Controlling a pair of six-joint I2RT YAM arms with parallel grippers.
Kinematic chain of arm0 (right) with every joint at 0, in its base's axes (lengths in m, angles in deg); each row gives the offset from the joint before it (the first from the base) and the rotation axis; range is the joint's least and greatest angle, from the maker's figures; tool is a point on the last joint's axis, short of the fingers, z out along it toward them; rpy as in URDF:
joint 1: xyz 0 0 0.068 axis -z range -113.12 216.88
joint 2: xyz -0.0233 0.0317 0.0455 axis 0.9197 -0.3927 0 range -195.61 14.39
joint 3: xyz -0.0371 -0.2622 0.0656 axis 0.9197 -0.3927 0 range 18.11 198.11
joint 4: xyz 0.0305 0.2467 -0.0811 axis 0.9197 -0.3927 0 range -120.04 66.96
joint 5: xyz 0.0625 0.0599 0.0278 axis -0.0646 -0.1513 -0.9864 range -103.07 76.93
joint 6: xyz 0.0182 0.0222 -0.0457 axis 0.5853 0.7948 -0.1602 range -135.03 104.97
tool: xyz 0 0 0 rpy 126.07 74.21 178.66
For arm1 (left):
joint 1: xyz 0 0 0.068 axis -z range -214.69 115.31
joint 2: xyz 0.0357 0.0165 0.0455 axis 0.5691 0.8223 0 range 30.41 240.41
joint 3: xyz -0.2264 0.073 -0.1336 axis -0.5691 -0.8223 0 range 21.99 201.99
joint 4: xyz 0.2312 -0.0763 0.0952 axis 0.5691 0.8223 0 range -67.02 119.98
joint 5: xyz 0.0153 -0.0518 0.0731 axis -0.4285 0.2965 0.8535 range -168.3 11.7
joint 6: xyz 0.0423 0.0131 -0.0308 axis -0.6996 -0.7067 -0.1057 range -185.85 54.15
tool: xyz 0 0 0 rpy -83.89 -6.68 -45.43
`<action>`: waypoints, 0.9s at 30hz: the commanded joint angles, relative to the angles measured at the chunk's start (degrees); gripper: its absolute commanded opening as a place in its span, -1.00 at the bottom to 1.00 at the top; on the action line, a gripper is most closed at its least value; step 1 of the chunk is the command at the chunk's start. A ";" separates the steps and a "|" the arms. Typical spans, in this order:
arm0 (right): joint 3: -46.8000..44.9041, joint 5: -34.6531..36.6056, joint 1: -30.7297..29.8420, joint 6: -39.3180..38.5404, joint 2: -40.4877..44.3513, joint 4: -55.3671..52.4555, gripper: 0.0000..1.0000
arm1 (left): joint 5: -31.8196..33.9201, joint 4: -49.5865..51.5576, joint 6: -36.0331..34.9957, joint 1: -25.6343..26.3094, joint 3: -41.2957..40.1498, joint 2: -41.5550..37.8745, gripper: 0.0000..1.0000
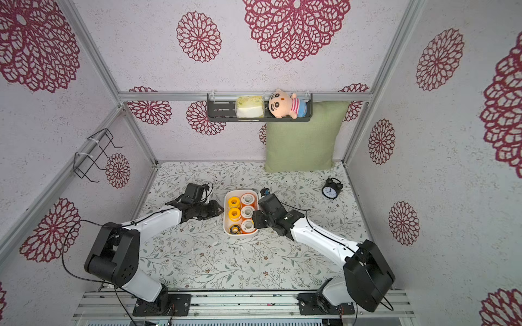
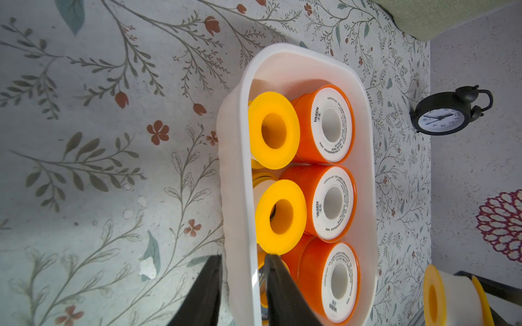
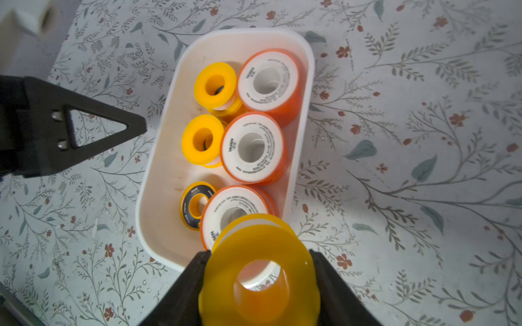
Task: Put the sealing tape into the storage box
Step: Place the sealing tape in the storage box.
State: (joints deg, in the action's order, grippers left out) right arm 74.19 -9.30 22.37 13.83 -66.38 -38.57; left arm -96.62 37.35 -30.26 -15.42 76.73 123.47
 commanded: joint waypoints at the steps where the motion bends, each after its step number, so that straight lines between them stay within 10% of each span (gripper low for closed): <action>1: 3.67 -2.14 -1.98 -2.53 -2.15 2.15 0.14 | -0.80 -1.05 -1.00 0.41 1.65 2.00 -0.36; 27: 19.08 -1.02 -11.18 -6.36 -20.26 -2.27 0.15 | -3.76 -2.64 -0.28 0.99 2.74 5.02 -0.73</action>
State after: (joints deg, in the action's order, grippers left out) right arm 91.11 -12.67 11.88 8.60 -86.20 -39.01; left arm -99.34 36.48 -30.37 -14.98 78.63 127.42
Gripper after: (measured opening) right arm 0.574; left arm 0.137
